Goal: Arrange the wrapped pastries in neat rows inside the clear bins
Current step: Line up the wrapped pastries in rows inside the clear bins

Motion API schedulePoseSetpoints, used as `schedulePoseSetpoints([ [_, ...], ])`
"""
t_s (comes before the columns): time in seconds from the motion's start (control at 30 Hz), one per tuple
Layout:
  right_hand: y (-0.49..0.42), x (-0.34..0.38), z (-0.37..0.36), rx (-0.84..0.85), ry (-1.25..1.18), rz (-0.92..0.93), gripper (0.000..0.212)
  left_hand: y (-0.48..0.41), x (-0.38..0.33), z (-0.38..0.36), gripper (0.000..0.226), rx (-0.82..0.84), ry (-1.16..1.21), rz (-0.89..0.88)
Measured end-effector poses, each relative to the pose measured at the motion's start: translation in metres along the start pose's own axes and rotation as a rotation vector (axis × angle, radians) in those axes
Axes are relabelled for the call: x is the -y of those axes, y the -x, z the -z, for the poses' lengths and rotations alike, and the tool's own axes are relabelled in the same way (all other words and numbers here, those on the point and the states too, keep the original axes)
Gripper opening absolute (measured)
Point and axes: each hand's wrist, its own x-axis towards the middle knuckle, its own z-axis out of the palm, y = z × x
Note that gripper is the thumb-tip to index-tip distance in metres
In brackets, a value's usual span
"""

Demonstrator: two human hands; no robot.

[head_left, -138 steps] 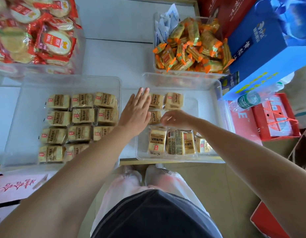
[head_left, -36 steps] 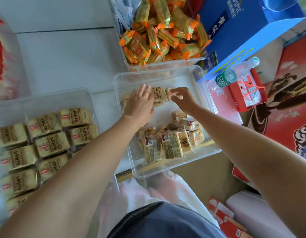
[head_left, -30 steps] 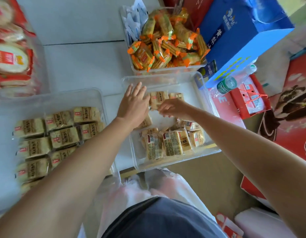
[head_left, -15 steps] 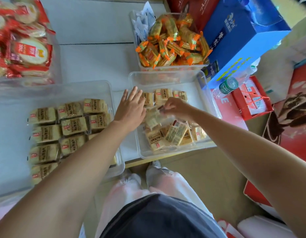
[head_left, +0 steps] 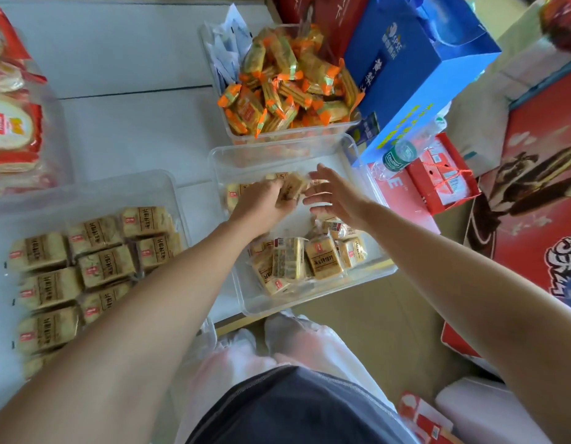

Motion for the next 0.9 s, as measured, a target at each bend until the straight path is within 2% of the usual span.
schedulePoseSetpoints([
  [0.07,-0.002,-0.002,0.006,0.054,0.021,0.012,0.023,-0.006,0.003,-0.002,0.036,0.014,0.189,0.117],
  [0.13,-0.004,-0.004,0.008,0.079,0.121,0.049,0.037,-0.011,0.003,-0.003,0.042,0.064,0.365,0.194],
  [0.23,-0.008,-0.004,0.005,-0.035,0.283,0.098,0.054,-0.016,-0.001,-0.001,0.045,0.172,0.562,0.286],
  [0.37,-0.014,-0.004,0.011,-0.076,0.369,0.143,0.050,-0.023,0.001,0.001,0.036,0.134,0.583,0.289],
  [0.43,-0.016,-0.006,0.014,-0.067,0.397,0.155,0.051,-0.028,0.003,-0.001,0.039,0.096,0.584,0.307],
  [0.53,-0.015,-0.010,0.010,-0.079,0.522,0.187,0.070,-0.034,0.001,-0.004,0.053,0.072,0.706,0.418],
  [0.6,-0.018,-0.015,0.008,-0.154,0.651,0.279,0.071,-0.038,0.002,-0.008,0.055,0.089,0.762,0.467],
  [0.67,-0.023,-0.020,0.010,-0.232,0.759,0.363,0.063,-0.040,0.001,-0.011,0.050,0.124,0.671,0.428],
  [0.7,-0.026,-0.022,0.013,-0.274,0.827,0.381,0.059,-0.039,0.001,-0.011,0.047,0.136,0.549,0.373],
  [0.83,-0.033,-0.023,0.027,-0.479,1.152,0.376,0.050,-0.036,0.012,-0.017,0.050,0.129,-0.208,-0.066],
  [0.9,-0.036,-0.020,0.029,-0.530,1.274,0.333,0.047,-0.037,0.021,-0.026,0.063,0.228,-0.448,-0.221],
])
